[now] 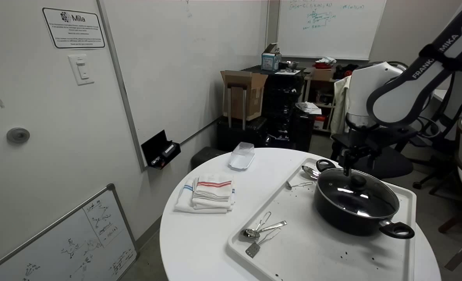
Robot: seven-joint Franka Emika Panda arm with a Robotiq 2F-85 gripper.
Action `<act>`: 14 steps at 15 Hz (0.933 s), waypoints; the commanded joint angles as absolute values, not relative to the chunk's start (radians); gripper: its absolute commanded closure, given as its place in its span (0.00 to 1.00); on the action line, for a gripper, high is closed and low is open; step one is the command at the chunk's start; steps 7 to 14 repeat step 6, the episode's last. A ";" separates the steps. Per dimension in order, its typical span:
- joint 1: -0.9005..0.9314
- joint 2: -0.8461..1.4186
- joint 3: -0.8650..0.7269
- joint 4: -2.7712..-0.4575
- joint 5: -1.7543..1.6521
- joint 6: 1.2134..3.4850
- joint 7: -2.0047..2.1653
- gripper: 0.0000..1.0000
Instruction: Put the glass lid on the black pot
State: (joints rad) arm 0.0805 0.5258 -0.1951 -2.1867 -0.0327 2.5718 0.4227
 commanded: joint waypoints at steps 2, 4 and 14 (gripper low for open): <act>0.124 0.418 -0.218 -2.284 -0.096 2.599 0.449 0.00; 0.128 0.382 -0.215 -2.314 -0.116 2.605 0.449 0.00; 0.134 0.353 -0.216 -2.340 -0.138 2.612 0.458 0.00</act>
